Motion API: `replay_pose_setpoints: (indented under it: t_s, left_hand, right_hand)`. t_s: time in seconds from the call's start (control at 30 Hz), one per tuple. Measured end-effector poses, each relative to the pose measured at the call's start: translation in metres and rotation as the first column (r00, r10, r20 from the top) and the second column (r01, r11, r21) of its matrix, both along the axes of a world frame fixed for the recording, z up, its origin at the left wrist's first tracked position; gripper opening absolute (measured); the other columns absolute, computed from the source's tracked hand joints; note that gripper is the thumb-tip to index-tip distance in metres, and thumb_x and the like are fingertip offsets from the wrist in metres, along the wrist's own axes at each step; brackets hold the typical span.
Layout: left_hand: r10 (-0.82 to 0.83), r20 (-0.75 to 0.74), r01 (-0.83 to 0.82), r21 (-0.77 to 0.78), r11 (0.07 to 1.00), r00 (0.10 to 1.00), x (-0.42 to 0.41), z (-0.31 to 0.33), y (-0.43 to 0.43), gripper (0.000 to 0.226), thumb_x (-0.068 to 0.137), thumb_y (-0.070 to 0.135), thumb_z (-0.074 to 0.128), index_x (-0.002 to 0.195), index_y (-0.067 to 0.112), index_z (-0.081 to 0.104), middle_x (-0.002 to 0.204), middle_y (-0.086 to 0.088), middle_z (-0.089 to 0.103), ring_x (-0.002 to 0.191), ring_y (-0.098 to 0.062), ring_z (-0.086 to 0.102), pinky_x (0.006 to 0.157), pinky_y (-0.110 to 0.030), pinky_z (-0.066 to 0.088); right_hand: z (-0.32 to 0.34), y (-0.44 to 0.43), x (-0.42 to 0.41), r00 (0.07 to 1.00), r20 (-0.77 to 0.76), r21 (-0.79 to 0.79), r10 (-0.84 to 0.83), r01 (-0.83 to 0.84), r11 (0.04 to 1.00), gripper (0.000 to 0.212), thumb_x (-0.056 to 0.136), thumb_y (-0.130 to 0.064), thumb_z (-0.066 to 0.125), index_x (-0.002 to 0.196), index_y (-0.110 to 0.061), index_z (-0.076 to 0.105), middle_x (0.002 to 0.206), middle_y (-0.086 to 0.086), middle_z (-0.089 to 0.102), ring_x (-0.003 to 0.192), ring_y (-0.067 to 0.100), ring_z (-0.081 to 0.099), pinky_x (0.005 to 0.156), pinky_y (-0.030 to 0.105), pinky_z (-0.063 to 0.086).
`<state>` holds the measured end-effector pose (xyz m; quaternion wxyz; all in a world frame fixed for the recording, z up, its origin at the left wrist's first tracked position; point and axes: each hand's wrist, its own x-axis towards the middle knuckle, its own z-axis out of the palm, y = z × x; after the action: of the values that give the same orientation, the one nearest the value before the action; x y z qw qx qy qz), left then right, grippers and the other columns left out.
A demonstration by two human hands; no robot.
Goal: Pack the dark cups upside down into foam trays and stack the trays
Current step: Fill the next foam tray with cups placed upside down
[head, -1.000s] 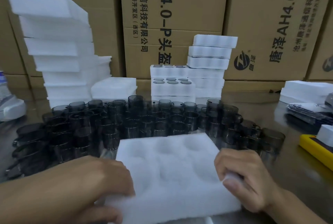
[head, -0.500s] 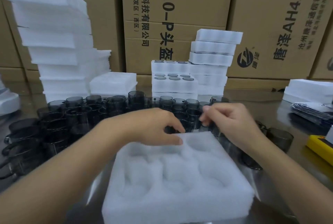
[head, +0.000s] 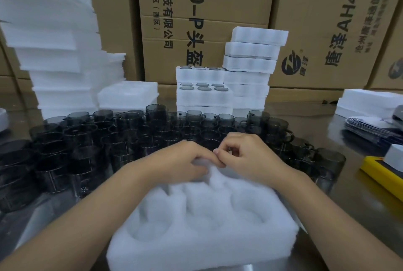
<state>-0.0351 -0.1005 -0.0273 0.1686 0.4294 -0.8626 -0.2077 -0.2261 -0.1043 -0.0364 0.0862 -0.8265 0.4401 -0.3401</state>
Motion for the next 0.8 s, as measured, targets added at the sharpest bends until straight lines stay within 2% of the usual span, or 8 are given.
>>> replay_pose_setpoints:
  t_s: [0.13, 0.2, 0.27, 0.33, 0.47, 0.57, 0.67, 0.8]
  left_hand:
    - [0.024, -0.044, -0.025, -0.025, 0.999, 0.999, 0.001, -0.002, -0.001, 0.043, 0.084, 0.011, 0.058, 0.095, 0.051, 0.069, 0.062, 0.007, 0.056, 0.052, -0.009, 0.034, 0.050, -0.025, 0.032]
    - [0.030, -0.045, -0.031, -0.024, 0.999, 0.999, 0.002, -0.002, -0.001, 0.047, 0.084, 0.013, 0.059, 0.092, 0.059, 0.065, 0.085, -0.005, 0.071, 0.058, -0.015, 0.044, 0.056, -0.031, 0.041]
    - [0.043, -0.050, -0.043, -0.014, 0.999, 0.998, 0.003, -0.003, -0.002, 0.051, 0.085, 0.016, 0.059, 0.091, 0.067, 0.061, 0.108, -0.015, 0.068, 0.074, -0.024, 0.060, 0.071, -0.037, 0.051]
    - [0.054, -0.057, -0.054, -0.007, 0.998, 0.997, 0.003, -0.003, -0.002, 0.048, 0.086, 0.019, 0.059, 0.093, 0.066, 0.060, 0.113, -0.013, 0.067, 0.091, -0.026, 0.063, 0.090, -0.045, 0.052]
    - [0.074, -0.065, -0.073, 0.018, 0.997, 0.995, 0.003, -0.003, -0.002, 0.043, 0.087, 0.022, 0.060, 0.095, 0.064, 0.062, 0.111, -0.007, 0.070, 0.088, -0.015, 0.050, 0.095, -0.048, 0.049]
    - [0.081, -0.074, -0.077, 0.045, 0.996, 0.994, 0.003, -0.002, 0.000, 0.043, 0.087, 0.022, 0.060, 0.091, 0.065, 0.062, 0.095, 0.003, 0.060, 0.087, -0.013, 0.048, 0.094, -0.049, 0.049]
    - [0.071, -0.088, -0.066, 0.055, 0.996, 0.994, 0.003, -0.001, 0.001, 0.045, 0.087, 0.022, 0.060, 0.088, 0.066, 0.062, 0.095, 0.005, 0.054, 0.085, -0.012, 0.050, 0.091, -0.046, 0.049]
    - [0.078, -0.094, -0.073, 0.052, 0.996, 0.993, 0.004, -0.002, 0.002, 0.044, 0.088, 0.023, 0.060, 0.086, 0.067, 0.062, 0.096, 0.004, 0.058, 0.085, -0.012, 0.051, 0.092, -0.044, 0.048]
  right_hand:
    - [0.000, 0.002, 0.001, 1.000, -0.014, 0.001, 0.002, -0.002, 1.000, 0.016, 0.086, -0.025, 0.065, 0.071, -0.021, 0.070, 0.075, -0.009, 0.058, 0.065, 0.004, 0.050, 0.064, 0.019, 0.036]
    - [0.001, 0.002, 0.000, 0.999, 0.013, -0.035, -0.036, 0.036, 0.999, 0.014, 0.086, -0.024, 0.065, 0.074, -0.019, 0.071, 0.076, -0.009, 0.058, 0.064, 0.005, 0.049, 0.066, 0.025, 0.040]
    - [0.005, 0.001, -0.004, 0.988, 0.050, -0.178, -0.149, 0.156, 0.972, 0.010, 0.086, -0.020, 0.064, 0.080, -0.016, 0.072, 0.080, -0.007, 0.061, 0.074, 0.010, 0.052, 0.073, 0.031, 0.042]
    - [0.010, -0.002, -0.013, 0.939, 0.076, -0.342, -0.337, 0.342, 0.875, 0.011, 0.087, -0.018, 0.061, 0.089, -0.014, 0.072, 0.090, 0.001, 0.065, 0.090, 0.021, 0.053, 0.080, 0.034, 0.037]
    - [0.013, -0.012, -0.033, 0.745, 0.009, -0.339, -0.667, 0.630, 0.699, 0.037, 0.090, -0.027, 0.054, 0.124, -0.013, 0.060, 0.124, 0.008, 0.052, 0.114, 0.028, 0.040, 0.093, 0.040, 0.031]
    - [0.011, -0.017, -0.044, 0.619, -0.112, -0.272, -0.778, 0.734, 0.623, 0.046, 0.089, -0.033, 0.055, 0.129, -0.012, 0.053, 0.136, 0.011, 0.040, 0.124, 0.030, 0.030, 0.100, 0.043, 0.027]
    - [0.008, -0.019, -0.050, 0.564, -0.190, -0.230, -0.804, 0.770, 0.595, 0.041, 0.088, -0.032, 0.058, 0.124, -0.015, 0.057, 0.140, 0.011, 0.036, 0.127, 0.030, 0.028, 0.103, 0.042, 0.024]
    - [0.003, -0.023, -0.054, 0.566, -0.218, -0.211, -0.795, 0.768, 0.604, 0.035, 0.092, -0.028, 0.057, 0.124, -0.014, 0.056, 0.138, 0.011, 0.037, 0.126, 0.031, 0.030, 0.104, 0.042, 0.025]
